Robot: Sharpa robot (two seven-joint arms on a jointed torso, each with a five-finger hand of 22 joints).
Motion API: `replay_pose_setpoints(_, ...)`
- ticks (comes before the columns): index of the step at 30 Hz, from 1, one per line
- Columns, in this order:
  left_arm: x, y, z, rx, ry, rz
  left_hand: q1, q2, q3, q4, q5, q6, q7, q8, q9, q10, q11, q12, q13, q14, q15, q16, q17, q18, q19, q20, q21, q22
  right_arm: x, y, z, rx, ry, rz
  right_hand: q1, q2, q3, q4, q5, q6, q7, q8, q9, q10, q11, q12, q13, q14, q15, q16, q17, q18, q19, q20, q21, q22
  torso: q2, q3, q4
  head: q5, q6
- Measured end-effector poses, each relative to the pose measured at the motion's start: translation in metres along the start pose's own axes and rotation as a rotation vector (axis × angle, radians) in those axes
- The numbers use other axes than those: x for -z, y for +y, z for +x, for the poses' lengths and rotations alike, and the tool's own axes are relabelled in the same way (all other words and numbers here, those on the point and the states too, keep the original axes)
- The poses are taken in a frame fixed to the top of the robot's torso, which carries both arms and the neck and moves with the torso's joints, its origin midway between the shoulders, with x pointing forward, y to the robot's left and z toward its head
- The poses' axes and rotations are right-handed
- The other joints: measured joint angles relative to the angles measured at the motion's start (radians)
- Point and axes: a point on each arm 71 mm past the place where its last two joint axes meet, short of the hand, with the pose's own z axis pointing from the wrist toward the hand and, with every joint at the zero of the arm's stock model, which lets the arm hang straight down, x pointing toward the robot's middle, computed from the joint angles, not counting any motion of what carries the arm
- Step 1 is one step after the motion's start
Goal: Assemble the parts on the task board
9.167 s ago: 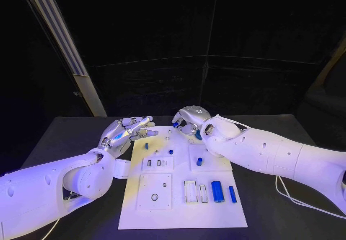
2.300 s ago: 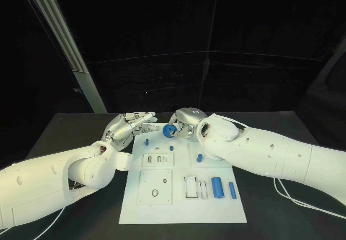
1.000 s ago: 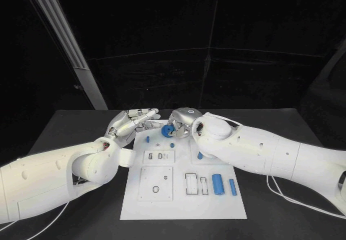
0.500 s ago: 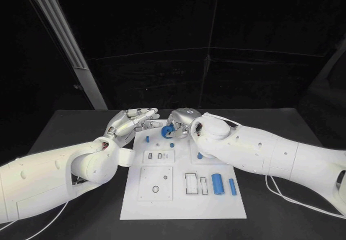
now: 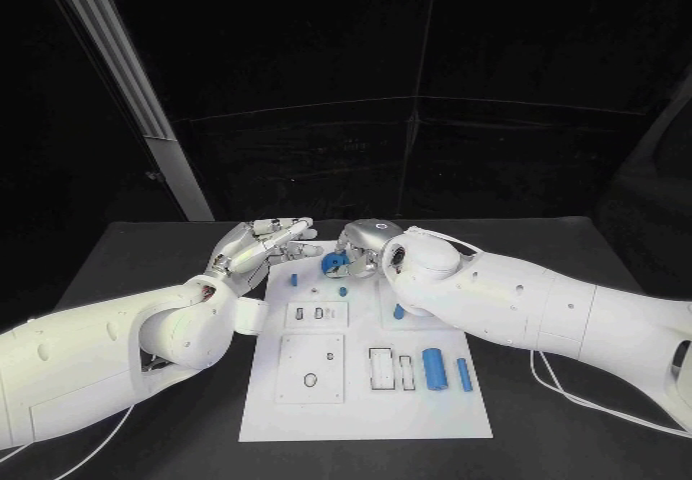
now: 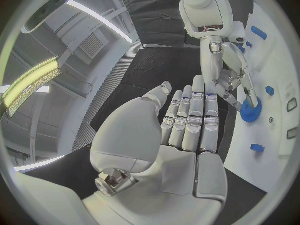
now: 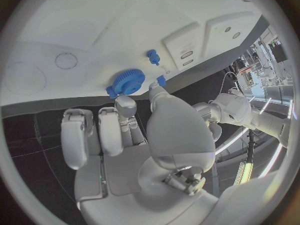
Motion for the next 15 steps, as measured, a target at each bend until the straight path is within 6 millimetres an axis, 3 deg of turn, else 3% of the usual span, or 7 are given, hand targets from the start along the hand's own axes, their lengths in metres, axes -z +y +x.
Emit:
replay_pose_setpoints(2, 0.0, 0.0, 0.0001, 0.0, 0.0, 0.0, 0.0, 0.0, 0.003, 0.003, 0.0, -0.004, 0.004, 0.0, 0.0, 0.0, 0.0, 0.0, 0.0, 0.0, 0.0, 0.0, 0.0, 0.0, 0.0, 0.0, 0.0, 0.0, -0.0004, -0.0012, 0.0005, -0.005, 0.011, 0.005, -0.036, 0.016, -0.041, 0.003, 0.001, -0.019, -0.001, 0.0, 0.0, -0.003, 0.004, 0.0, 0.0, 0.0, 0.0, 0.0, 0.001, 0.0, 0.0, 0.0, 0.0, 0.0, 0.0, -0.0002, 0.0, 0.0, 0.0)
replay_pose_setpoints(5, 0.0, 0.0, 0.0001, 0.0, 0.0, -0.001, 0.0, 0.0, 0.003, 0.003, 0.0, -0.004, 0.004, 0.0, -0.001, 0.0, 0.0, 0.0, 0.0, 0.0, 0.0, 0.0, 0.001, 0.0, 0.0, 0.0, 0.0, 0.0, -0.0011, -0.0024, 0.0019, -0.014, 0.03, 0.012, -0.09, 0.042, -0.09, 0.005, -0.054, -0.062, 0.001, -0.001, -0.001, -0.003, 0.004, 0.0, 0.002, 0.0, 0.0, 0.0, 0.003, 0.0, 0.0, 0.0, 0.0, 0.0, 0.0, -0.0003, 0.0005, 0.0, 0.0)
replay_pose_setpoints(9, 0.0001, 0.0, -0.0001, 0.0, 0.0, -0.002, 0.0, 0.0, 0.003, 0.003, 0.0, -0.004, 0.004, 0.0, -0.001, 0.0, 0.0, 0.0, 0.0, 0.0, 0.0, 0.0, 0.001, 0.0, 0.0, 0.0, 0.0, 0.0, -0.001, -0.0025, 0.0041, -0.027, 0.047, 0.014, -0.103, 0.051, -0.112, 0.006, -0.069, -0.097, 0.002, -0.009, -0.008, -0.003, 0.004, 0.004, 0.005, 0.0, 0.0, 0.0, 0.006, 0.0, 0.0, 0.0, 0.0, 0.0, 0.0, -0.0003, 0.0007, 0.0, -0.001)
replay_pose_setpoints(11, 0.0001, -0.0001, -0.0003, 0.0, 0.0, -0.002, 0.0, 0.0, 0.005, 0.001, 0.0, -0.004, 0.004, 0.0, -0.001, 0.0, 0.0, 0.0, 0.0, 0.0, 0.0, 0.0, 0.001, 0.0, 0.0, 0.0, 0.0, 0.0, -0.0009, -0.0029, 0.0041, -0.035, 0.047, 0.014, -0.104, 0.052, -0.117, 0.005, -0.068, -0.097, 0.003, -0.009, -0.007, -0.003, 0.004, 0.01, 0.009, 0.0, 0.0, 0.0, 0.009, 0.0, 0.0, 0.0, 0.0, 0.0, 0.0, -0.0003, 0.0007, 0.0, -0.002)
replay_pose_setpoints(15, 0.0004, -0.0002, -0.0006, 0.0, -0.001, -0.003, 0.0, 0.0, 0.006, 0.0, 0.0, -0.004, 0.004, 0.0, -0.001, 0.0, 0.0, 0.0, 0.0, 0.0, 0.0, 0.0, 0.001, 0.0, 0.0, 0.0, 0.0, 0.0, 0.0012, -0.0051, 0.0012, -0.052, 0.016, 0.007, -0.085, 0.086, -0.124, -0.001, -0.068, -0.032, 0.001, 0.001, 0.002, 0.007, 0.005, 0.037, 0.031, 0.0, 0.0, 0.009, 0.023, 0.0, 0.0, 0.0, 0.0, 0.0, 0.0, -0.0003, 0.0005, 0.0, -0.002)
